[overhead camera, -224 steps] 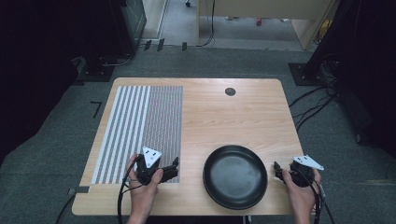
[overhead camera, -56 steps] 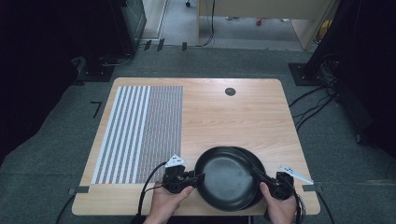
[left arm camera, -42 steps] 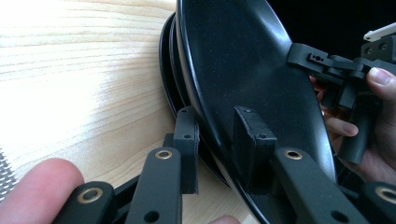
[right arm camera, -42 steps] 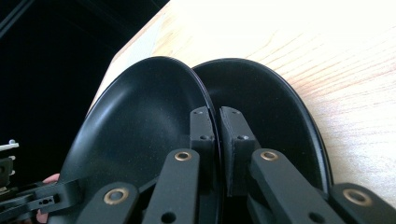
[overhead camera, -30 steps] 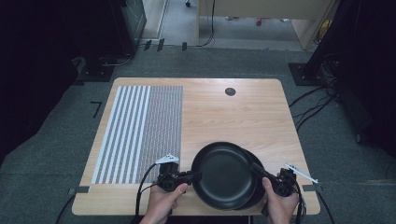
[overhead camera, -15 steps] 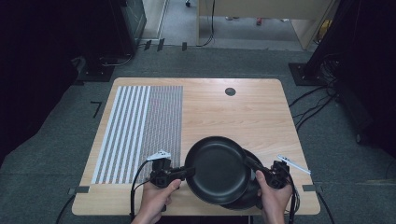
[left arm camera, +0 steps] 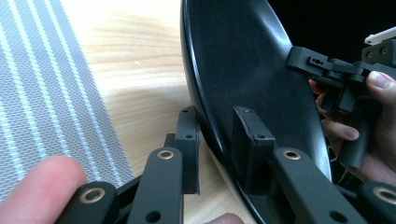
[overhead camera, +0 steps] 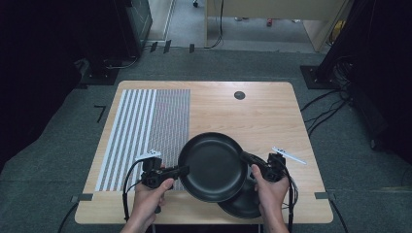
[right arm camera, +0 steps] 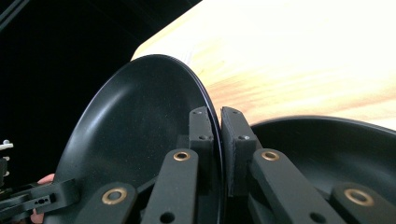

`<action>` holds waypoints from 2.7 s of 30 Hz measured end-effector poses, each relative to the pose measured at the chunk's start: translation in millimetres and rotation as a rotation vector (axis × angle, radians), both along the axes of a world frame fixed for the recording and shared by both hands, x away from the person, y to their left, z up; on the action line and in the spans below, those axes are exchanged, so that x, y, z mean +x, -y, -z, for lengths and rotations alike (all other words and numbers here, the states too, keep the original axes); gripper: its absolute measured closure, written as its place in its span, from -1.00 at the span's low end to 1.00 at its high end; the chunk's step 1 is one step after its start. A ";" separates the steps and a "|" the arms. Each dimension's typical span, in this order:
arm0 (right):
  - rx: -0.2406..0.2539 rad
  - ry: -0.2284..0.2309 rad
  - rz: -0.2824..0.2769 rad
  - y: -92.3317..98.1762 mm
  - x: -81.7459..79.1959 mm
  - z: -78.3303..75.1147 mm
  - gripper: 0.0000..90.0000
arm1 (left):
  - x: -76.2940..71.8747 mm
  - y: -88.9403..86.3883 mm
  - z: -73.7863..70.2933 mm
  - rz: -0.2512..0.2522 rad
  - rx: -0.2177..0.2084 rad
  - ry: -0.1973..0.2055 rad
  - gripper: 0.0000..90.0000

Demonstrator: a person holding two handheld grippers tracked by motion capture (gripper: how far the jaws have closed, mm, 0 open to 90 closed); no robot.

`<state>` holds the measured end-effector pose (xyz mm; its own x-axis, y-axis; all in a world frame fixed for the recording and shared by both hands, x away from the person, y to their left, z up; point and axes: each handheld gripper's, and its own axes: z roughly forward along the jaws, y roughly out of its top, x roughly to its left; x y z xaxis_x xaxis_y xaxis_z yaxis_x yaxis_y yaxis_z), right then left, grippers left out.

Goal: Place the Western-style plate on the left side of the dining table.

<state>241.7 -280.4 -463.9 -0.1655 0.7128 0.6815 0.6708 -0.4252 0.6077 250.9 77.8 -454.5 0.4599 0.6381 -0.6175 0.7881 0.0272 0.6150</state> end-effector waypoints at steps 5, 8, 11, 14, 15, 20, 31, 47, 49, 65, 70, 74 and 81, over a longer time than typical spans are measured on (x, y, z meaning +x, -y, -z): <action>0.003 -0.003 -0.023 -15.3 14.0 -1.1 0.87 | 5.4 -15.4 -2.7 -0.024 0.010 0.008 0.63; 0.006 -0.003 -0.037 -25.4 22.2 -1.7 0.87 | 8.8 -25.3 -3.1 -0.039 0.009 0.006 0.63; 0.004 -0.005 -0.049 -35.2 30.0 -3.3 0.87 | 12.0 -35.1 -3.6 -0.054 0.008 0.007 0.63; 0.002 -0.011 -0.063 -45.0 38.2 -4.8 0.87 | 15.3 -44.2 -3.9 -0.065 0.009 0.011 0.62; -0.001 -0.009 -0.067 -48.1 40.8 -5.2 0.87 | 16.4 -47.2 -4.0 -0.066 0.008 0.012 0.62; 0.001 -0.017 -0.091 -63.3 52.8 -6.3 0.87 | 21.0 -61.8 -4.2 -0.086 0.009 0.008 0.62; -0.015 -0.034 -0.132 -92.3 77.5 -6.3 0.88 | 29.4 -86.8 0.0 -0.143 0.006 -0.021 0.60; -0.031 -0.054 -0.191 -135.6 111.1 -1.1 0.88 | 39.4 -123.7 8.2 -0.234 0.003 -0.046 0.60; -0.033 -0.055 -0.200 -140.5 115.5 -0.2 0.88 | 40.8 -127.8 9.4 -0.244 0.002 -0.049 0.60; -0.078 -0.059 -0.262 -187.7 147.1 3.5 0.88 | 50.1 -166.1 23.2 -0.338 -0.019 -0.078 0.59; -0.086 -0.068 -0.275 -201.3 157.0 8.4 0.87 | 52.8 -174.7 29.7 -0.375 -0.017 -0.086 0.59; -0.094 -0.082 -0.278 -210.7 166.3 14.2 0.87 | 57.7 -179.5 36.4 -0.403 -0.021 -0.099 0.58; -0.105 -0.097 -0.257 -211.9 184.0 23.6 0.86 | 75.2 -173.5 46.3 -0.421 -0.017 -0.102 0.57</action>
